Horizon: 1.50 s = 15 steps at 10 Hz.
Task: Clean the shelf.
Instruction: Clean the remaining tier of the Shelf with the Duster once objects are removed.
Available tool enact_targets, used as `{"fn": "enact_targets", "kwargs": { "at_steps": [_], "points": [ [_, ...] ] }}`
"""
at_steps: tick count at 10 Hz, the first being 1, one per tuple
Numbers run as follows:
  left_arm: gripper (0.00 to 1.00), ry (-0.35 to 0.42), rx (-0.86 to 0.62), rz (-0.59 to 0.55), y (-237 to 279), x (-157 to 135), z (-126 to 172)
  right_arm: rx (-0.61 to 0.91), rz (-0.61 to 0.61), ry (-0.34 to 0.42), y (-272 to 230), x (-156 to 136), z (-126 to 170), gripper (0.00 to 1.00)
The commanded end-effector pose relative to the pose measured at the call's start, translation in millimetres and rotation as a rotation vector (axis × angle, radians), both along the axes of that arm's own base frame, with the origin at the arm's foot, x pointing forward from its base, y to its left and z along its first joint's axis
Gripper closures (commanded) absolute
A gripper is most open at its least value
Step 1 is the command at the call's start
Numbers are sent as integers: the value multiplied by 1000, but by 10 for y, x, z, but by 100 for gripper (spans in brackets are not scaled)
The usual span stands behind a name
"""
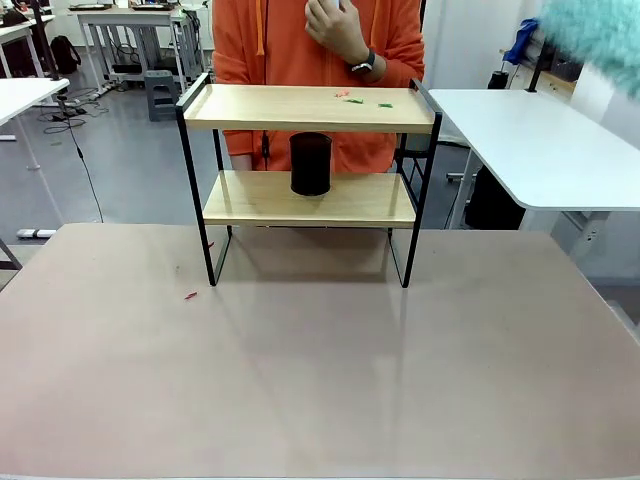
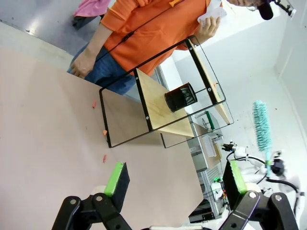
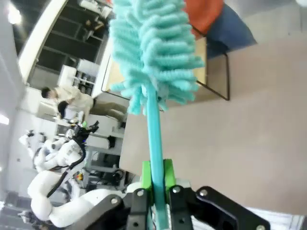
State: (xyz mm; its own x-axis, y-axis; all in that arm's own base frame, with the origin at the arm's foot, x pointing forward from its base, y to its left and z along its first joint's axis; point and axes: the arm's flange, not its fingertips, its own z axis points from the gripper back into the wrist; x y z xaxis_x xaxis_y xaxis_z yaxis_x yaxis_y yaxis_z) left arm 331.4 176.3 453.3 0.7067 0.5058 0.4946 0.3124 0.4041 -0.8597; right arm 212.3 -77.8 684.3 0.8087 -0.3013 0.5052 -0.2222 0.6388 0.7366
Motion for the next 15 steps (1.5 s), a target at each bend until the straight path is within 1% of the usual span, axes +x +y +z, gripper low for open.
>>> {"fn": "enact_targets", "kwargs": {
  "at_steps": [1, 2, 3, 4, 5, 6, 7, 8, 9, 10, 11, 12, 13, 15],
  "points": [
    [0, -34, -7, 1, -24, 7, -7, -113, 13, -41, 624, 305, 19, 88],
    [0, -34, -7, 1, -24, 7, -7, -162, 39, -54, 1010, 374, -18, 88],
    [0, -34, -7, 1, -24, 7, -7, -223, 92, -25, 1304, 405, -127, 88],
    [0, -34, -7, 1, -24, 7, -7, -286, 132, 18, 1477, 386, -271, 88],
    [0, -34, -7, 1, -24, 7, -7, -197, 81, -49, 1170, 297, 49, 88],
    [0, -34, -7, 1, -24, 7, -7, -197, 81, -49, 1170, 297, 49, 88],
    [0, -34, -7, 1, -24, 7, -7, -262, 131, -19, 1525, 382, -187, 88],
    [0, -34, -7, 1, -24, 7, -7, -311, 123, 9, 1695, 463, -43, 88],
    [0, -34, -7, 1, -24, 7, -7, -352, 97, 37, 1873, 619, 63, 88],
    [0, -34, -7, 1, -24, 7, -7, -390, 44, 47, 2034, 793, 137, 88],
    [0, -34, -7, 1, -24, 7, -7, -427, -46, 61, 2197, 1006, 131, 88],
    [0, -34, -7, 1, -24, 7, -7, -452, -79, 86, 2327, 1162, 77, 88],
    [0, -34, -7, 1, -24, 7, -7, -471, -122, 91, 2414, 1277, 15, 88],
    [0, -34, -7, 1, -24, 7, -7, -465, -191, 113, 2546, 1381, -148, 88]
  ]
}}
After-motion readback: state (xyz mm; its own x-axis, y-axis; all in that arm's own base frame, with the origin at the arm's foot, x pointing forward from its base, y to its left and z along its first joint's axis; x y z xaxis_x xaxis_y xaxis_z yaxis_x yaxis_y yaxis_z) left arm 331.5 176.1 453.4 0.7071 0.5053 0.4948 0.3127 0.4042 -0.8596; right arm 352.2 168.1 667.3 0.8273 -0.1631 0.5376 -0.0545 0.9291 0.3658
